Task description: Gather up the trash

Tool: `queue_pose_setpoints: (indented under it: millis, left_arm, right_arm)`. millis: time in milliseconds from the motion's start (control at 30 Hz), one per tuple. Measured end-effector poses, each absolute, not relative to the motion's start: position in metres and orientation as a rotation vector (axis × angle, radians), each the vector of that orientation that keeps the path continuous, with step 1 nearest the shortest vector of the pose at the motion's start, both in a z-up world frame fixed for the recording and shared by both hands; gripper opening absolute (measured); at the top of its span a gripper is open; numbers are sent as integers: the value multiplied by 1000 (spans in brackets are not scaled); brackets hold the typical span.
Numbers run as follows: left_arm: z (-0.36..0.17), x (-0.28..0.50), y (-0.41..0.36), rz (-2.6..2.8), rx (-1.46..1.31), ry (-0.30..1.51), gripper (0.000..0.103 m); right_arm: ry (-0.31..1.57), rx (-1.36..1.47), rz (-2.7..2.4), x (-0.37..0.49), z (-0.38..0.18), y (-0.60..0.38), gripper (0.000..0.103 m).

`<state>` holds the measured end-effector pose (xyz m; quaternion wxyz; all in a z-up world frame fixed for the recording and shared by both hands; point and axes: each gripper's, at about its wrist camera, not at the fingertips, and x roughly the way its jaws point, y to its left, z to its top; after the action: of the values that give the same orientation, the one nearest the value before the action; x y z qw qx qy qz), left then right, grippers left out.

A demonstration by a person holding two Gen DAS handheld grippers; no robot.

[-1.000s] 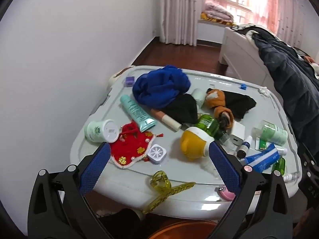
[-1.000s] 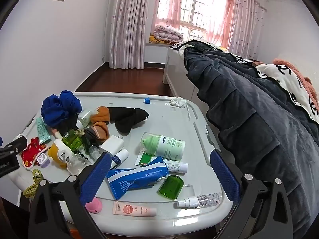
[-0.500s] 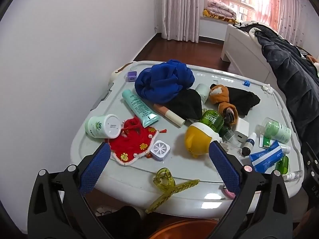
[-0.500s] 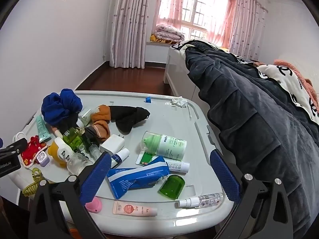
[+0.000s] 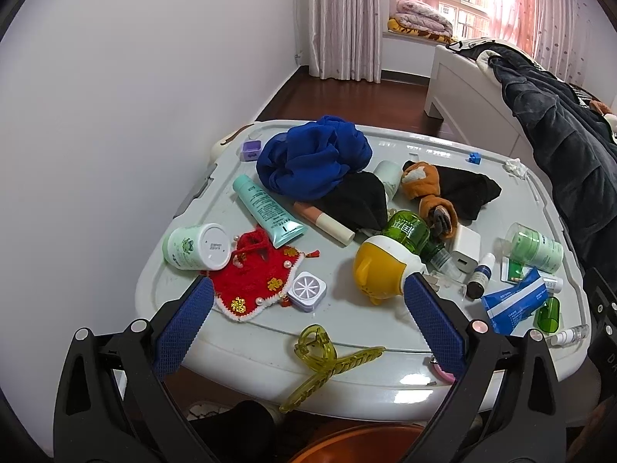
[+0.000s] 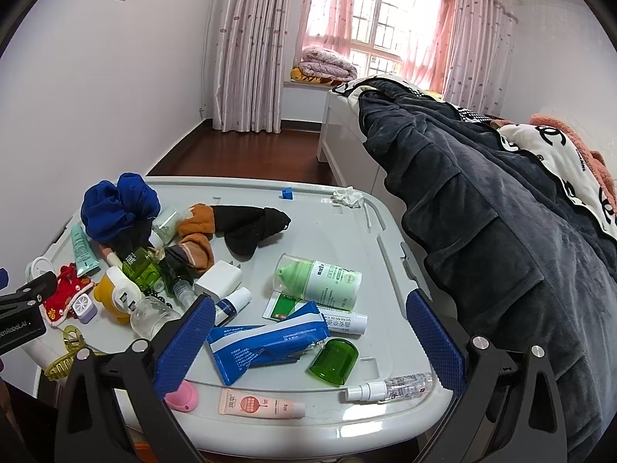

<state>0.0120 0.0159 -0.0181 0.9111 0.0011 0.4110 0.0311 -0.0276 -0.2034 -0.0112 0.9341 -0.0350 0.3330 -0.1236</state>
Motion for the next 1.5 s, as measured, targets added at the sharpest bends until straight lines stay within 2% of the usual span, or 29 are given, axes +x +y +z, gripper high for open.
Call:
queue_pose_setpoints:
  millis: [1500]
  left_arm:
    - [-20, 9, 12, 64, 8, 845, 96]
  right_arm:
    - [682, -70, -251, -27, -11, -203, 98]
